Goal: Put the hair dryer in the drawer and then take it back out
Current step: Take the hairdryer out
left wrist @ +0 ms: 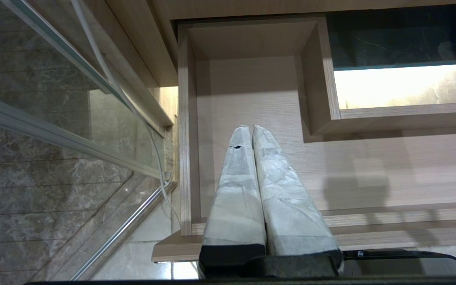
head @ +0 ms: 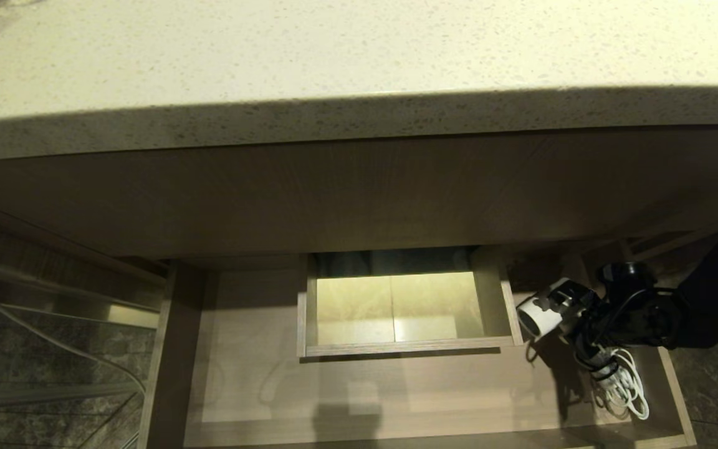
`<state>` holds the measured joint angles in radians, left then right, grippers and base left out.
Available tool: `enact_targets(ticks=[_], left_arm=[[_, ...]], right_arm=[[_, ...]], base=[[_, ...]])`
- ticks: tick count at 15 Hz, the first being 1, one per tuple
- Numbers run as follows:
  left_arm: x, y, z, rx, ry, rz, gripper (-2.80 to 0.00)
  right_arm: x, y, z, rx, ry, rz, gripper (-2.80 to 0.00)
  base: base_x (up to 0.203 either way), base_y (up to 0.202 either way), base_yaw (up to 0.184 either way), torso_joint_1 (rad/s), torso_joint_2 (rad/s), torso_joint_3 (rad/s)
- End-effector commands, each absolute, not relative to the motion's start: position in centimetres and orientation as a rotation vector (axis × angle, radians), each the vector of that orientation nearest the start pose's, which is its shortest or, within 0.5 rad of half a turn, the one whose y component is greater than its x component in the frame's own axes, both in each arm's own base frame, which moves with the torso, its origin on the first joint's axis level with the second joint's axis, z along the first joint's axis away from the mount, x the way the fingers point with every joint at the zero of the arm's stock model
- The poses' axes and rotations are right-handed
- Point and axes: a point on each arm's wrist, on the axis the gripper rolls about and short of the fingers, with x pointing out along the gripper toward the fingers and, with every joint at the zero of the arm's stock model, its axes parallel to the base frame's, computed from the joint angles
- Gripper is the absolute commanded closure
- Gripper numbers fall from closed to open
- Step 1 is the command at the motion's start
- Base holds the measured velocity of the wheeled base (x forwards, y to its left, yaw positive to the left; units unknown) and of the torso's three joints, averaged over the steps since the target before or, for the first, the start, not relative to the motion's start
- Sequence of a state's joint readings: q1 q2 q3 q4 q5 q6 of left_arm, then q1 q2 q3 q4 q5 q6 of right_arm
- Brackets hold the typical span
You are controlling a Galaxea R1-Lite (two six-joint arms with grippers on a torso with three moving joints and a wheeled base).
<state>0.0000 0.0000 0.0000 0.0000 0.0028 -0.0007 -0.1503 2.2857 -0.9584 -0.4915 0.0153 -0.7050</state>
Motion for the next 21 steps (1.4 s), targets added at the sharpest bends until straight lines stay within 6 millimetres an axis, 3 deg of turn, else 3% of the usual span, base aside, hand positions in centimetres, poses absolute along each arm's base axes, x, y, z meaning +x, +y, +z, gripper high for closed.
enact_targets(ticks=[1, 11, 21], left_arm=[[-2.3, 0.0, 7.5, -0.002, 0.0, 0.003, 0.0], [-2.3, 0.0, 7.5, 0.0, 0.0, 0.003, 0.0], [-2.3, 0.0, 7.5, -0.002, 0.0, 0.003, 0.0]], right_arm=[[37.4, -6.0, 1.2, -0.603, 0.813, 0.159, 0.0], [33.7, -7.1, 5.4, -0.649, 0.791, 0.194, 0.0], [30.4, -6.4, 9.2, -0.67, 0.709, 0.201, 0.0]], base=[[0.0, 0.0, 0.0, 0.0, 0.0, 0.0], [0.0, 0.0, 0.0, 0.0, 0.0, 0.0], [0.0, 0.0, 0.0, 0.0, 0.0, 0.0]])
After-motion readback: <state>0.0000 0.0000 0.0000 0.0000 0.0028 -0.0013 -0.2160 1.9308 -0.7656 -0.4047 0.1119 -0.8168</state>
